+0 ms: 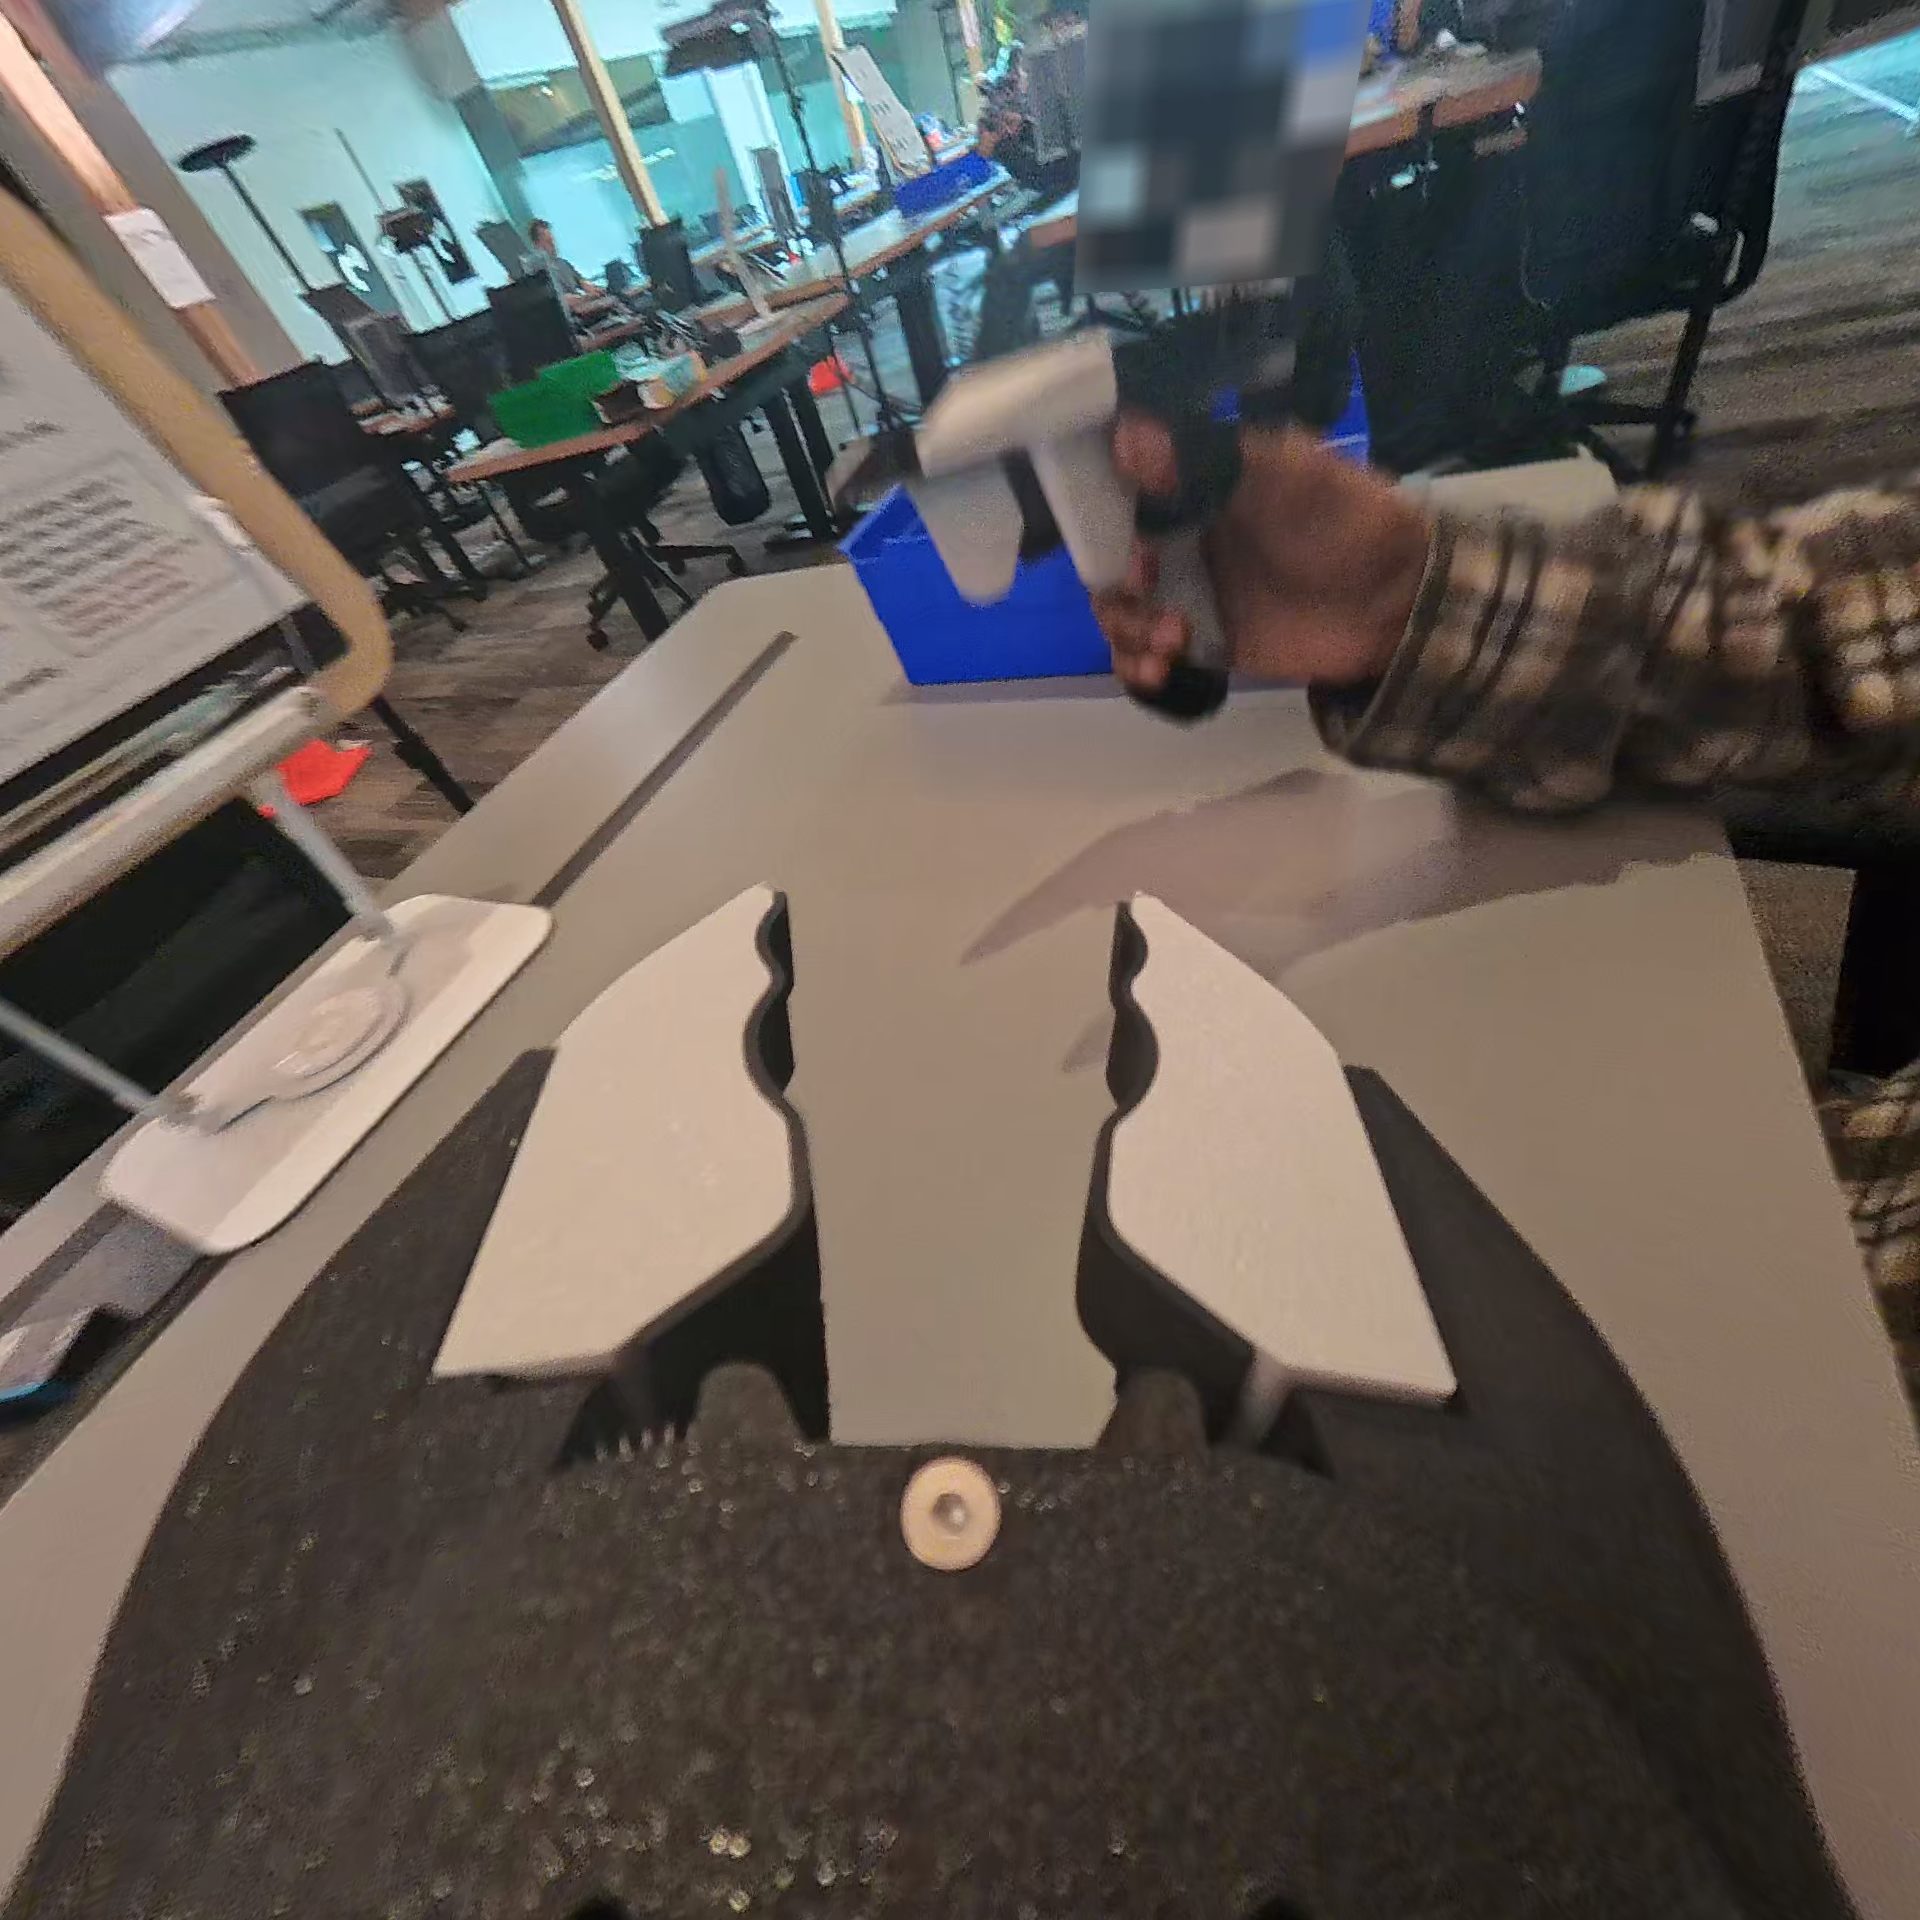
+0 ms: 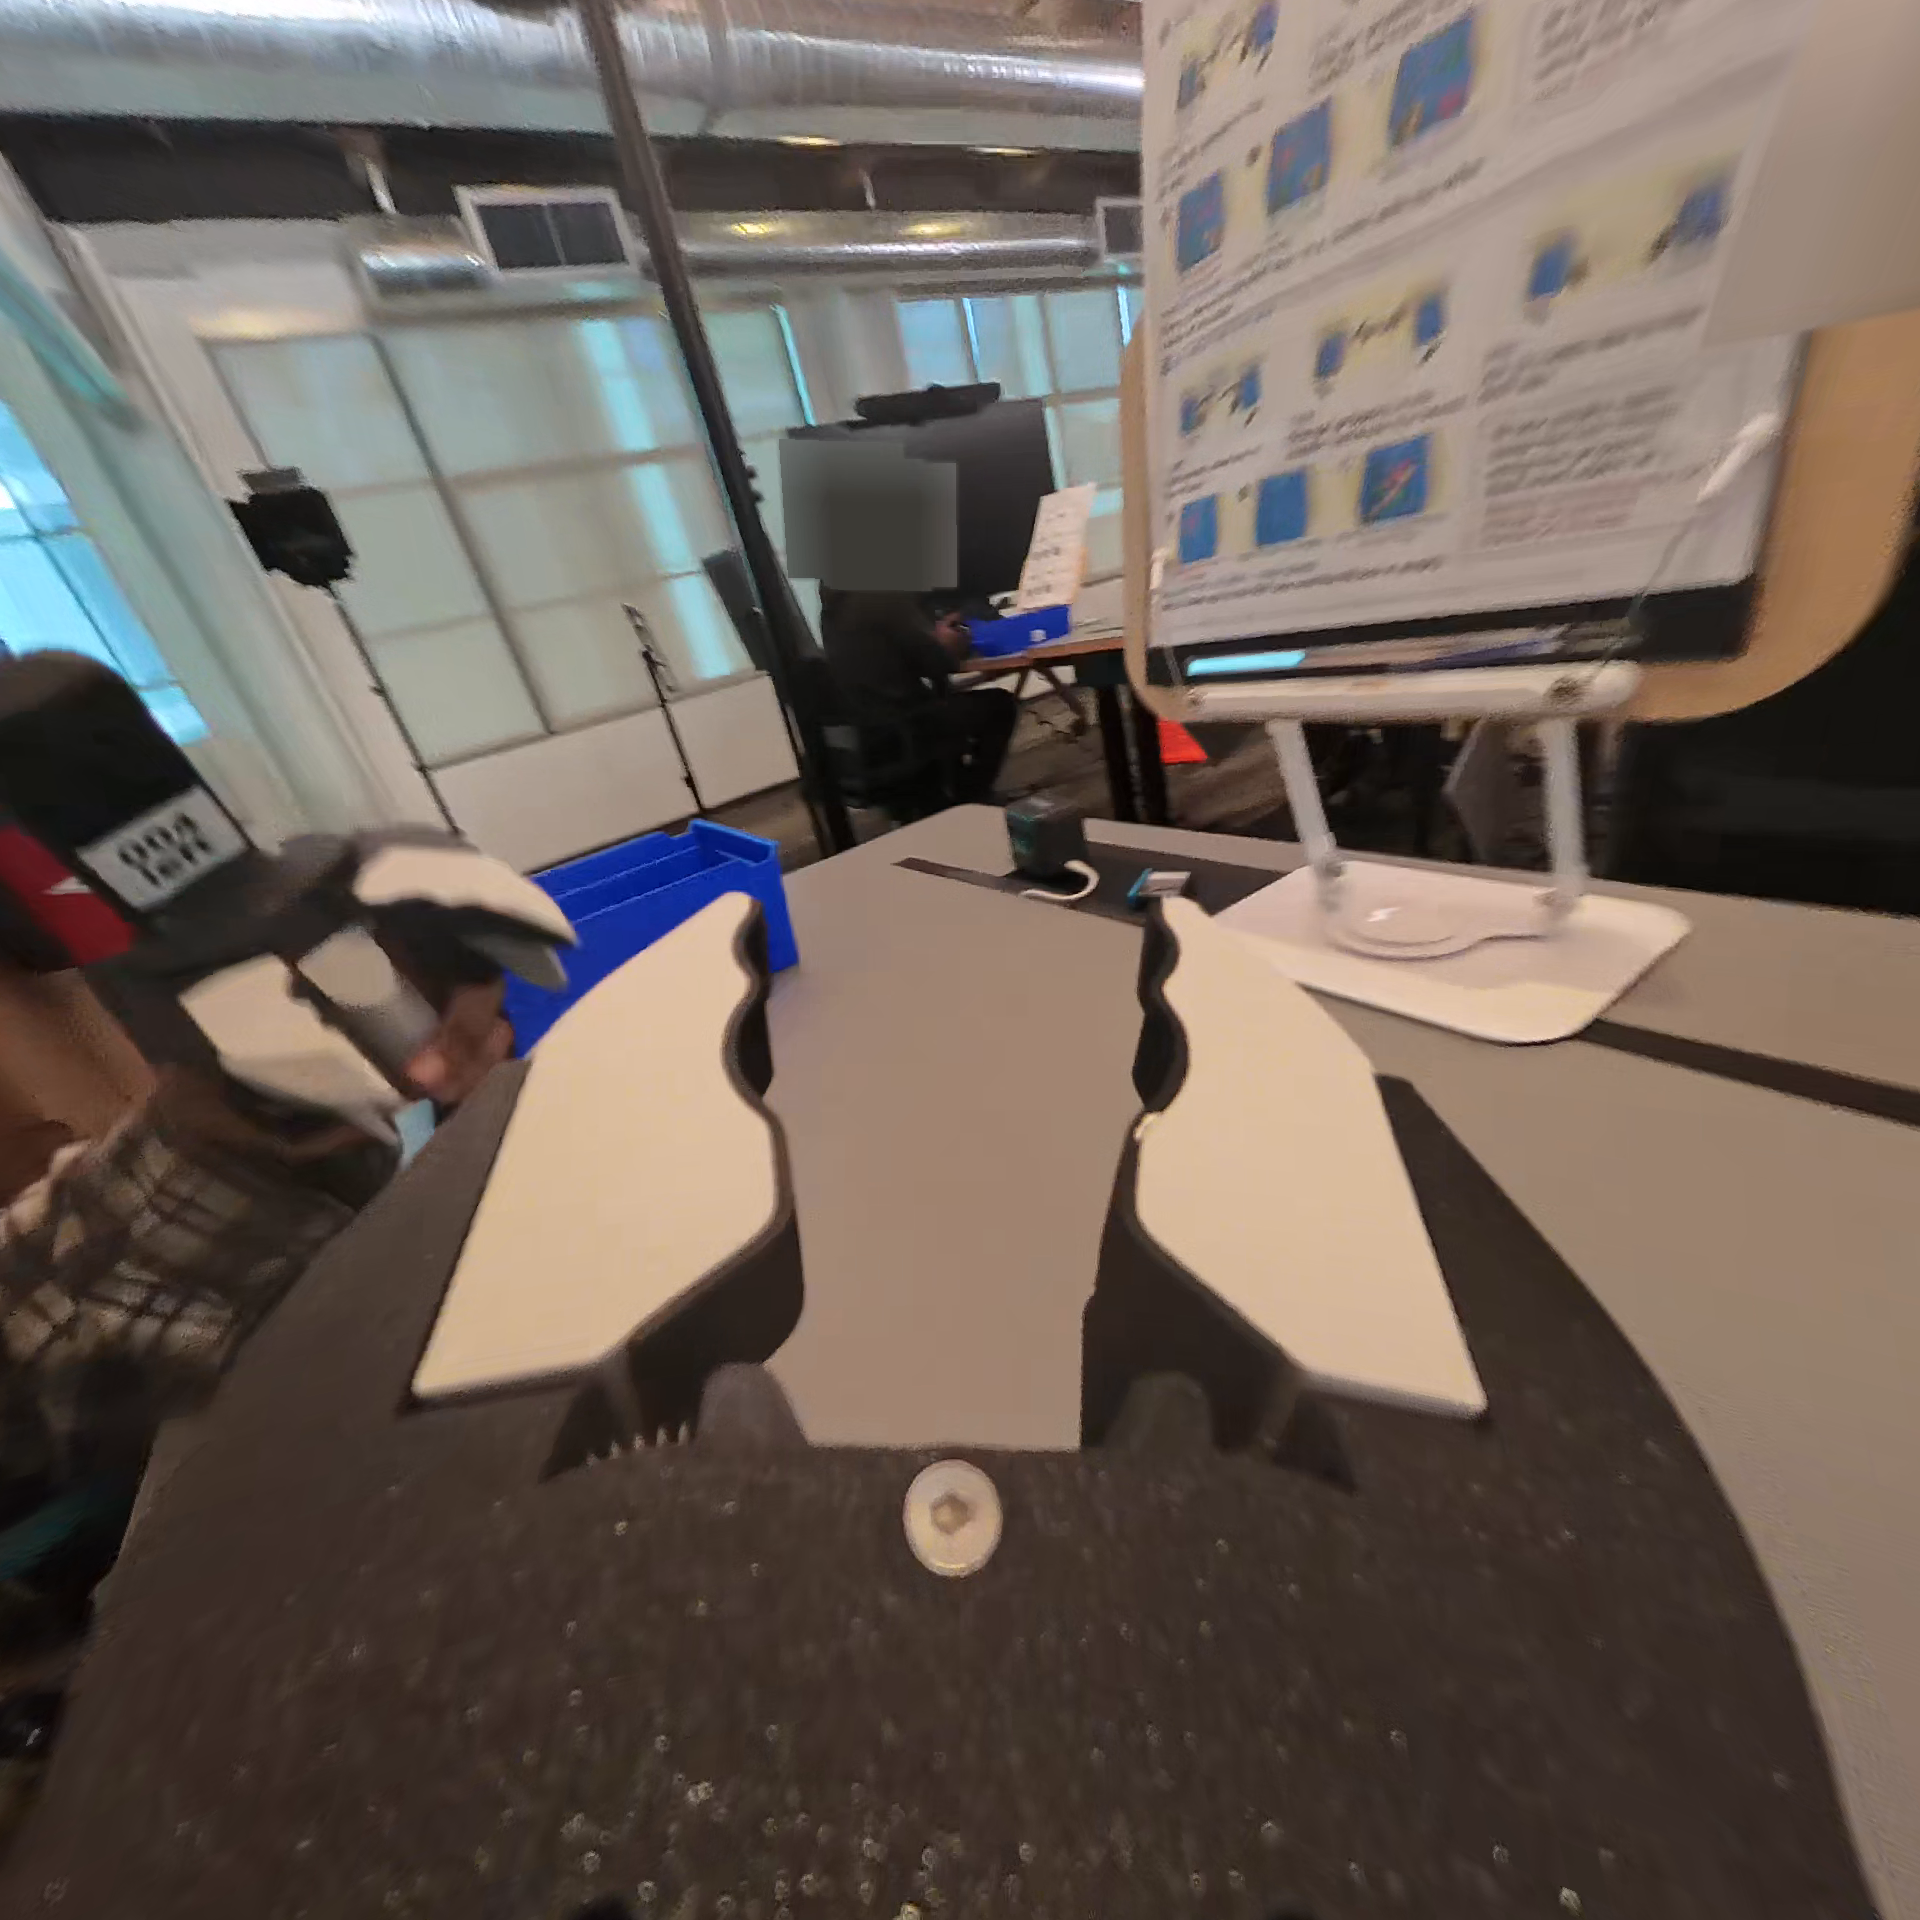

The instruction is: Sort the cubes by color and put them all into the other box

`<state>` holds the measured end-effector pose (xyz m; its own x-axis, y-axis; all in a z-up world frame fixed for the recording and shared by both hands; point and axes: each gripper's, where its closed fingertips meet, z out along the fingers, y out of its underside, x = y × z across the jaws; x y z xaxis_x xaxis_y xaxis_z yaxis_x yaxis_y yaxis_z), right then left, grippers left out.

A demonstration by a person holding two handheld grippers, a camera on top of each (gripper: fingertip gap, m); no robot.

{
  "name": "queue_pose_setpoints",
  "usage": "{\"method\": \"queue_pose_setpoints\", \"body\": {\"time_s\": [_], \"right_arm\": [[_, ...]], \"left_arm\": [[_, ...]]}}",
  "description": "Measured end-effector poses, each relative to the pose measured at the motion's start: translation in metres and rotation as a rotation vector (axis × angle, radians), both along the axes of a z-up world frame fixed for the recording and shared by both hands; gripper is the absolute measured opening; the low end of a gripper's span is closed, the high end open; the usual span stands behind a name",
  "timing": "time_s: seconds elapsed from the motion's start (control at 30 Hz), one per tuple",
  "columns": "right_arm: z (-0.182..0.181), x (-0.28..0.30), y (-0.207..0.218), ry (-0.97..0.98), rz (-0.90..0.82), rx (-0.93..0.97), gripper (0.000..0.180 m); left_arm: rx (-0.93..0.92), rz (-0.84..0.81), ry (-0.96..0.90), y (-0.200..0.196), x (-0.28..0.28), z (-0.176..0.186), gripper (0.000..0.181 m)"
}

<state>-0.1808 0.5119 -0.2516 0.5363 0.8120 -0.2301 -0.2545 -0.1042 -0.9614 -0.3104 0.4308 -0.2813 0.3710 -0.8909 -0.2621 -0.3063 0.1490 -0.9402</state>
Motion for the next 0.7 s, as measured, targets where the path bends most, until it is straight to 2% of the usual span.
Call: {"method": "queue_pose_setpoints", "body": {"time_s": [0.13, 0.27, 0.33, 0.4, 0.5, 0.57, 0.7], "right_arm": [[-0.043, -0.031, 0.006, 0.032, 0.044, -0.011, 0.077], [-0.062, -0.048, 0.001, -0.074, 0.075, 0.012, 0.079], [-0.066, -0.052, -0.002, -0.113, 0.072, 0.041, 0.079], [-0.067, -0.058, -0.004, -0.129, 0.080, 0.051, 0.080], [-0.067, -0.068, -0.007, -0.142, 0.091, 0.047, 0.081], [-0.067, -0.075, -0.011, -0.157, 0.092, 0.050, 0.081], [-0.067, -0.089, -0.019, -0.196, 0.095, 0.058, 0.079]], "left_arm": [[0.047, 0.126, 0.009, -0.012, -0.078, 0.039, 0.058], [0.067, 0.377, 0.077, -0.005, -0.202, 0.072, 0.055], [0.031, 0.500, 0.156, 0.005, -0.267, 0.071, 0.056], [-0.047, 0.558, 0.277, 0.017, -0.322, 0.053, 0.063], [-0.173, 0.558, 0.449, 0.038, -0.378, 0.010, 0.065], [-0.284, 0.568, 0.492, 0.054, -0.399, -0.021, 0.061], [-0.473, 0.618, 0.475, 0.081, -0.408, -0.070, 0.059]]}}
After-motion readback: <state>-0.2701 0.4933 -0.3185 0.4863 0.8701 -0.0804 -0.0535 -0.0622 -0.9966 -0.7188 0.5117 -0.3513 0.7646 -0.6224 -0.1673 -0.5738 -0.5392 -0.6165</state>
